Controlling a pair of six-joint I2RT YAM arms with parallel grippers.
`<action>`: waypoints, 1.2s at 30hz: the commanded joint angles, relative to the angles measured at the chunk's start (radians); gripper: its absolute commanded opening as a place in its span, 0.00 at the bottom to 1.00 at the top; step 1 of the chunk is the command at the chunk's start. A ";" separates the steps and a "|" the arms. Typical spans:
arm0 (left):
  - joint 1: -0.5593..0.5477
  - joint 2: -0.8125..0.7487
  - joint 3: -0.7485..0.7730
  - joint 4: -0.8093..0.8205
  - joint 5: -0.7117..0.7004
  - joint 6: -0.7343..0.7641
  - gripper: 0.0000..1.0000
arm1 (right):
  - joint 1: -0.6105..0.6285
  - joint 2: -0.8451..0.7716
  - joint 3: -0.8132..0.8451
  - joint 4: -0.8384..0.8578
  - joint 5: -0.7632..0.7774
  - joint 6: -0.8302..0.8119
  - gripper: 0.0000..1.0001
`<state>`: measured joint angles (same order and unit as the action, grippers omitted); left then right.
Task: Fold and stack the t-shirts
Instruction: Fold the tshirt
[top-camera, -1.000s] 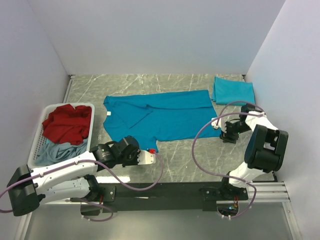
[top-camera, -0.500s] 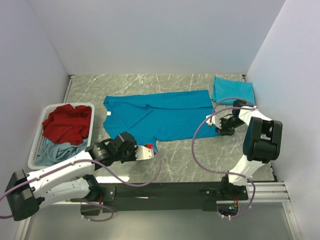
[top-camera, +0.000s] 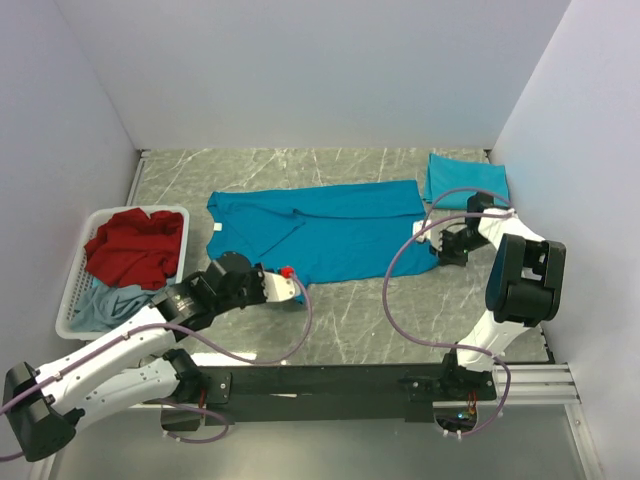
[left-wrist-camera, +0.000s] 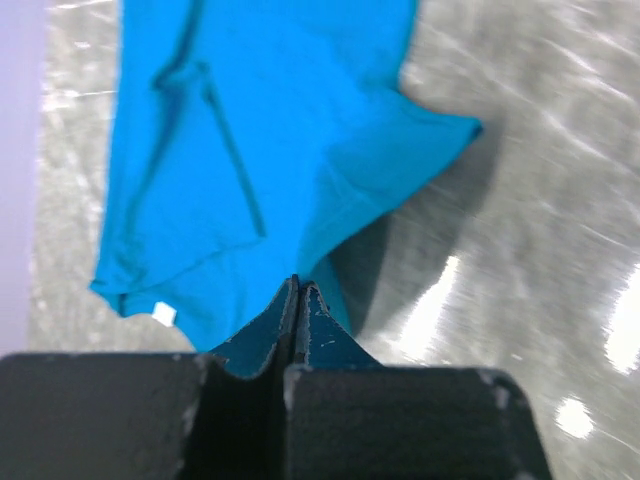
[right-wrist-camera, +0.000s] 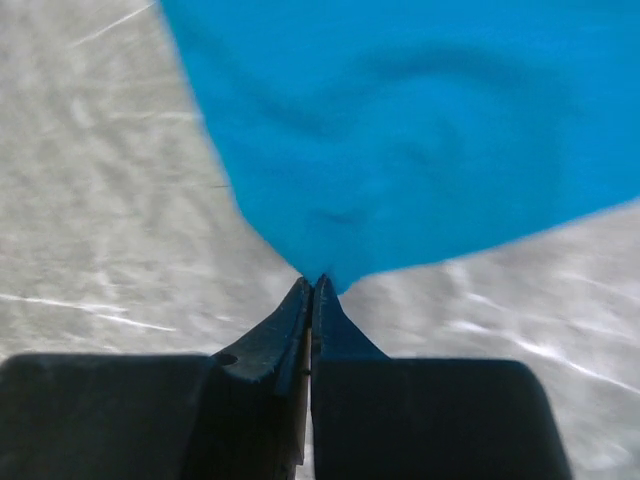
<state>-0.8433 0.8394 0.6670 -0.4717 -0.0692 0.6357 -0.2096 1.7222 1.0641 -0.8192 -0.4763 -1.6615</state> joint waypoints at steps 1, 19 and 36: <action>0.050 0.003 0.059 0.091 0.012 0.039 0.00 | 0.004 -0.023 0.102 -0.020 -0.071 0.107 0.00; 0.365 0.367 0.244 0.375 0.140 0.076 0.00 | 0.021 0.151 0.350 0.041 -0.113 0.439 0.00; 0.449 0.633 0.437 0.458 0.101 0.123 0.00 | 0.022 0.257 0.461 0.132 -0.113 0.666 0.00</action>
<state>-0.4061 1.4467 1.0447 -0.0624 0.0303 0.7246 -0.1940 1.9617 1.4750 -0.7185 -0.5724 -1.0519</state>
